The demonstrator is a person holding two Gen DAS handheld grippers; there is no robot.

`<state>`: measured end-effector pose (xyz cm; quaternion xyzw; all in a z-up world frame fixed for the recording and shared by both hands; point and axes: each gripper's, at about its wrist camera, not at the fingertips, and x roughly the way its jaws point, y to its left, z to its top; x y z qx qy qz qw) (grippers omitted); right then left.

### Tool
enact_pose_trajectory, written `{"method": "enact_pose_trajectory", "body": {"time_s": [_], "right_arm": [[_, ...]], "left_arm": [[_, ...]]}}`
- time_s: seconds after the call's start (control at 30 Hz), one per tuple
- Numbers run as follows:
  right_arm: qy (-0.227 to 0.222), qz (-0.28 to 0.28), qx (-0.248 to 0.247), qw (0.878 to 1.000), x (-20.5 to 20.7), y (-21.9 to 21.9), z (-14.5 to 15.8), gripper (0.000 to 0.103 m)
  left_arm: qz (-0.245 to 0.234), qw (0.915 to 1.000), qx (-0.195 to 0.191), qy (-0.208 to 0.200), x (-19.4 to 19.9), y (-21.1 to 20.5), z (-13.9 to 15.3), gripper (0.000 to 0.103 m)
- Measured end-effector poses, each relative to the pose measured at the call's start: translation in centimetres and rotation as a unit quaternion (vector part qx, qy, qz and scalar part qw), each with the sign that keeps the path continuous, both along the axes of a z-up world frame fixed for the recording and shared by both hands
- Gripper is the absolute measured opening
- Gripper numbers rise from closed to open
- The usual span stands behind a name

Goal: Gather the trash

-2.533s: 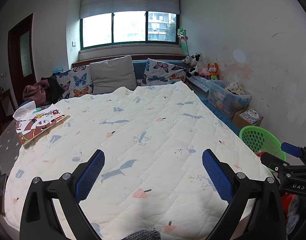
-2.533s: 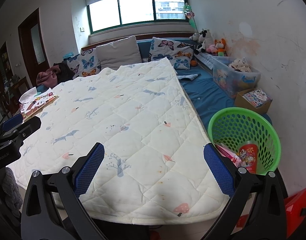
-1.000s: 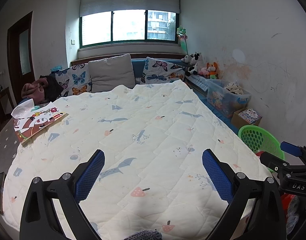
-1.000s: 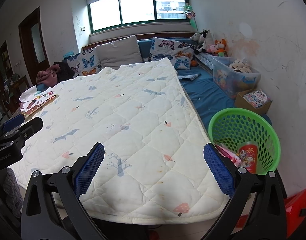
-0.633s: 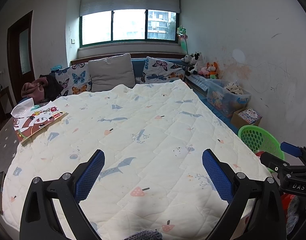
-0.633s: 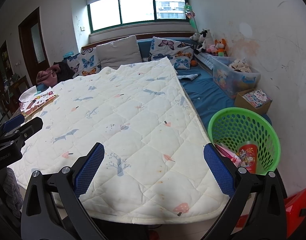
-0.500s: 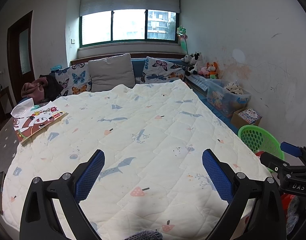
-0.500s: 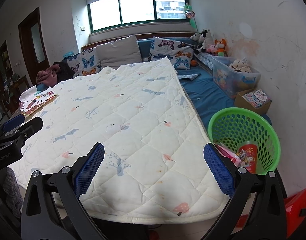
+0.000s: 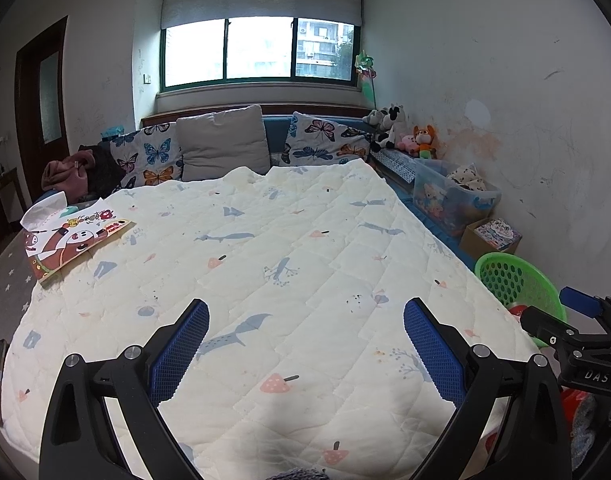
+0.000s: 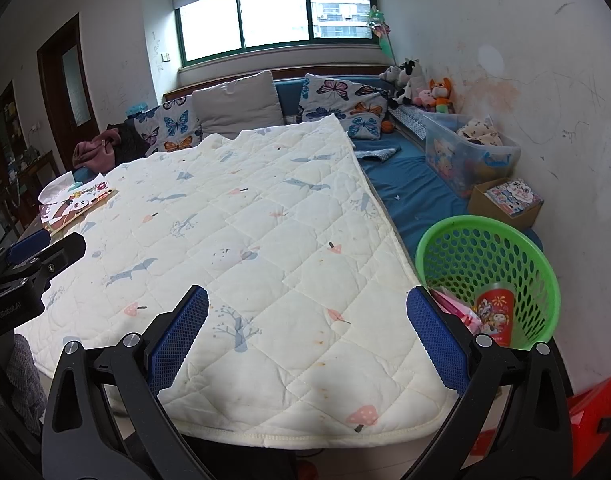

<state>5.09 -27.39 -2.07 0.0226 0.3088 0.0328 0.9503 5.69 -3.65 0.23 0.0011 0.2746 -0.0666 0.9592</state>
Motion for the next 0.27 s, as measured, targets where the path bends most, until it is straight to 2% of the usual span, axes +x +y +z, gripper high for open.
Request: {"method": "enact_pose_trajectory", "body": {"time_s": [0.27], "right_arm": [[0.002, 0.000, 0.001, 1.000, 0.12, -0.06, -0.08, 0.099]], "left_arm": [[0.003, 1.0000, -0.001, 0.003, 0.00, -0.08, -0.05, 0.095]]}}
